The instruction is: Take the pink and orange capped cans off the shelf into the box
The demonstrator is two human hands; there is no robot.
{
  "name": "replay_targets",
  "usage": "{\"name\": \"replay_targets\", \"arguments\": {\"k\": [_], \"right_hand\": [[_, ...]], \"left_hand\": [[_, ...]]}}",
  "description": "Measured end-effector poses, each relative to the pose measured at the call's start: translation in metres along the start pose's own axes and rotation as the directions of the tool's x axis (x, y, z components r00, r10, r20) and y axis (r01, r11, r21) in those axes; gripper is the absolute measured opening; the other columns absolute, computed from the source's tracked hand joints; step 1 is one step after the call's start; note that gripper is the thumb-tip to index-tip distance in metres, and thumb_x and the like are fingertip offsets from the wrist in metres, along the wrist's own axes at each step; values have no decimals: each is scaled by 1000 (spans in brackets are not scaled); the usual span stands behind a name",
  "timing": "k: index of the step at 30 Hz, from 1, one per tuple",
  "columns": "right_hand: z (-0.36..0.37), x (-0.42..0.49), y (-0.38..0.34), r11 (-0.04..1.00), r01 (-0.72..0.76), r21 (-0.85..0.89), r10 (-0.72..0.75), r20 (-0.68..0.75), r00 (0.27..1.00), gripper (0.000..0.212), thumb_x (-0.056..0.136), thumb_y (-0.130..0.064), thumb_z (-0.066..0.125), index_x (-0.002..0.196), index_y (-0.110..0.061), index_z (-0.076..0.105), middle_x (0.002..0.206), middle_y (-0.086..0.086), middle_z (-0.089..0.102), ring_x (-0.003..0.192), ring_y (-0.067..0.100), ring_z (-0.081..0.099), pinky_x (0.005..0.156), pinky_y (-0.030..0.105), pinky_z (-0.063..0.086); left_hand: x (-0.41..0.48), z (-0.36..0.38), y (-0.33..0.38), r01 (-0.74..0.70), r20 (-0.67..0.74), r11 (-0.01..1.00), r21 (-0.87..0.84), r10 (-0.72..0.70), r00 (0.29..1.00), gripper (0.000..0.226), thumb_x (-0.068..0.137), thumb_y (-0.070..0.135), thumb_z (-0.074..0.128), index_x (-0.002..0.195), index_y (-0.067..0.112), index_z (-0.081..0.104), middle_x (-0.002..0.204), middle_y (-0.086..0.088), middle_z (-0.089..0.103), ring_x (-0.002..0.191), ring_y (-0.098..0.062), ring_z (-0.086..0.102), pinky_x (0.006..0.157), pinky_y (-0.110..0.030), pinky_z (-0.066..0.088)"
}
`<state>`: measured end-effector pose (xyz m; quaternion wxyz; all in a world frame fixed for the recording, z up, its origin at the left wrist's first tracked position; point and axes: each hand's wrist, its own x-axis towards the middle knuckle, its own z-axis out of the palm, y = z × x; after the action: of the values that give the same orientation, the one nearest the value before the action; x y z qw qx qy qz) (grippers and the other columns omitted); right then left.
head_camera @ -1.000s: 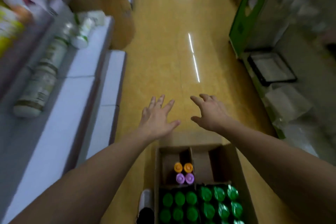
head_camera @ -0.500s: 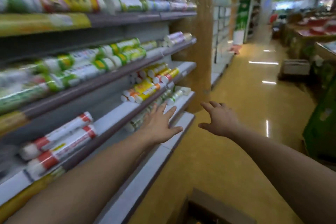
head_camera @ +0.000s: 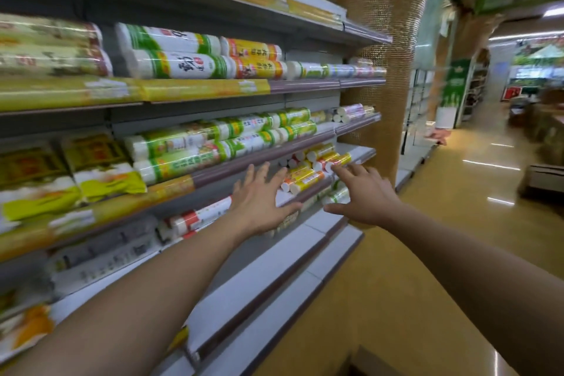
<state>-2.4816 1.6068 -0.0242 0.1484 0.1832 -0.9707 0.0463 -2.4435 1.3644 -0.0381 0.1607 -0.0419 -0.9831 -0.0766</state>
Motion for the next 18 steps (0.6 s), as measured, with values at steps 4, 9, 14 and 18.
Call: {"name": "replay_targets", "arguments": {"k": [4,9,14,18], "right_hand": [[-7,-13,-53,996,65,54,-66,18,998,98,81,-76,59,159,-37,15,166,9,19,149,39,20,116,61,27],[-11,-23,-103,983,177,51,-177,3,984,100,80,-75,61,159,-31,19,163,12,24,146,39,27,114,58,32],[-17,-38,-137,940,318,120,-320,-5,947,98,83,-72,62,159,-31,17,163,13,23,144,40,28,112,57,35],[-21,-59,-165,890,407,206,-418,10,908,95,83,-70,63,158,-30,21,161,13,25,144,41,28,112,58,31]], "left_hand": [[-41,-18,-25,40,-31,998,56,-38,999,92,85,82,42,160,40,9,170,-3,0,155,-33,-6,122,-57,13],[-85,-46,-41,155,-89,982,106,-145,985,92,84,83,41,160,39,12,170,-4,1,155,-33,-3,122,-58,14],[-135,-72,-43,330,-143,931,155,-309,940,94,82,84,45,159,38,16,169,-8,8,154,-36,5,120,-59,19],[-181,-77,-34,470,-157,871,139,-450,879,95,82,83,47,159,36,18,169,-7,8,154,-36,5,119,-61,21]]}}
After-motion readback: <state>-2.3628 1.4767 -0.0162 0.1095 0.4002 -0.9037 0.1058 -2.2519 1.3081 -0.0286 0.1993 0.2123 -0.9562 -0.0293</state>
